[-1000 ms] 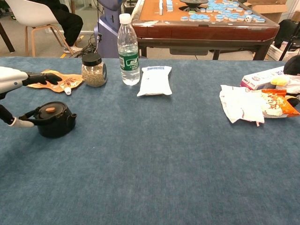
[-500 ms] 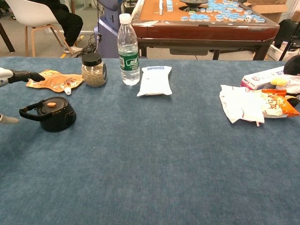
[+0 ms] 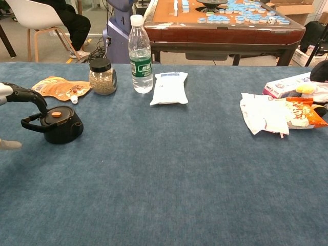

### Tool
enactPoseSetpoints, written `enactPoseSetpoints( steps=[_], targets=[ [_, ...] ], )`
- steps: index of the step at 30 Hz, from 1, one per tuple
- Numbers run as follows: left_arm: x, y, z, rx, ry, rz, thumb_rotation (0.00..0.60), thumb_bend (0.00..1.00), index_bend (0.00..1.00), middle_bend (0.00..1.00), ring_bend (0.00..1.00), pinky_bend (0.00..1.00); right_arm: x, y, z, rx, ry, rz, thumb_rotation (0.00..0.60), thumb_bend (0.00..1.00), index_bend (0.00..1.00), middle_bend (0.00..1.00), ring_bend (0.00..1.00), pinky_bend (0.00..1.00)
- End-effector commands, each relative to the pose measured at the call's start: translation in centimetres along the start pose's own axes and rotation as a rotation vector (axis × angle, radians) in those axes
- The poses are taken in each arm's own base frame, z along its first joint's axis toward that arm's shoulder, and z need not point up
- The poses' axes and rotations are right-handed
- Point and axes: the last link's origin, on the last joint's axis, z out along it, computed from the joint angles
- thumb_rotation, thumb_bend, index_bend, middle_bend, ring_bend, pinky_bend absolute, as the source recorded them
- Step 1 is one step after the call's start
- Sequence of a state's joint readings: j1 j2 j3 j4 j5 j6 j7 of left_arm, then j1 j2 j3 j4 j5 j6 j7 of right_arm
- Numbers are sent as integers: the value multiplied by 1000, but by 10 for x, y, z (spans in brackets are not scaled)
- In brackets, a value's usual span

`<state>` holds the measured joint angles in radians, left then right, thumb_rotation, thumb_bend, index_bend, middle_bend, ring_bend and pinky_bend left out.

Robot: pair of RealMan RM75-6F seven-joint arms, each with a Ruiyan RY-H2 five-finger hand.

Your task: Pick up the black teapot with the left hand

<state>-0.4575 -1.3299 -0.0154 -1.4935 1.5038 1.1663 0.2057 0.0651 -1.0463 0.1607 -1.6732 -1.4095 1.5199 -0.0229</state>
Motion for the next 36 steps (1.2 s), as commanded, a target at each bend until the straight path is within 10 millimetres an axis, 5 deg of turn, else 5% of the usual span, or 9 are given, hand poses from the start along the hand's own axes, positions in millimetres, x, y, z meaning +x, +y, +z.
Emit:
enactPoseSetpoints(
  steps=[1,36],
  targets=[
    [-3,3,3,-5,-16,4,600,162,297,217,192,111,0,1,-1,-5,-1,0,600,279,89,220,112,188],
    [-18,10,10,10,-44,34,600,161,407,372,284,57,-3,12,-10,-44,-16,12,600,280,89,220,112,186]
  ],
)
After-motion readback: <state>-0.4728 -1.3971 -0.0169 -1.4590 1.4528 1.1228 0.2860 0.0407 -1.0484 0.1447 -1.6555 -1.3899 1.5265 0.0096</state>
